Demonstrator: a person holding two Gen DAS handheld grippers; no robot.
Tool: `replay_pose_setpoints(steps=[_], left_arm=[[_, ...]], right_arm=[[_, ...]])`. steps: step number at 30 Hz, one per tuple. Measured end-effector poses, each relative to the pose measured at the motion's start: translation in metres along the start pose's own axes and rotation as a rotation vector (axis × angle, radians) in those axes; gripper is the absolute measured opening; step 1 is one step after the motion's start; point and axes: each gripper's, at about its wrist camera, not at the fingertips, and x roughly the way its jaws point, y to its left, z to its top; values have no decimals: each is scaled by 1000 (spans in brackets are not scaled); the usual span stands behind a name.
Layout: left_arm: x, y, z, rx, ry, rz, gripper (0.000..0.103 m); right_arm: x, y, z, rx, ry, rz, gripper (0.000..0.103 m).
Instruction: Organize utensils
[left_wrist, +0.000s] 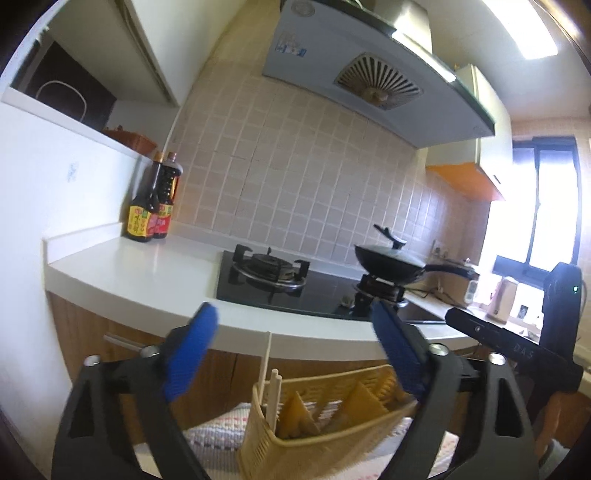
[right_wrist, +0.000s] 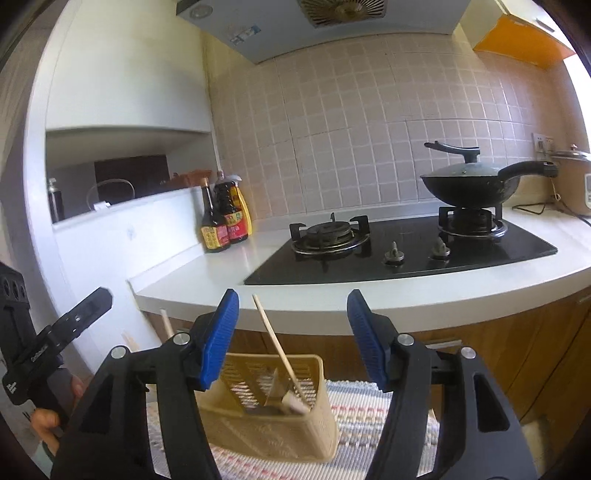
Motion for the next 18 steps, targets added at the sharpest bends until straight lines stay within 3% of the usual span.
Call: replay_pose_setpoints(steps=[5, 10, 18], left_arm=[[-35, -6, 1, -11, 58, 17, 91], [-67, -13, -10, -23, 94, 45, 93], [-101, -37, -55, 86, 122, 185, 93]], right_arm=[[-50, 10, -14, -9, 4, -17, 59], [-79, 25, -50, -28, 76, -43, 69], [-108, 51, -104, -78, 93, -100, 76]])
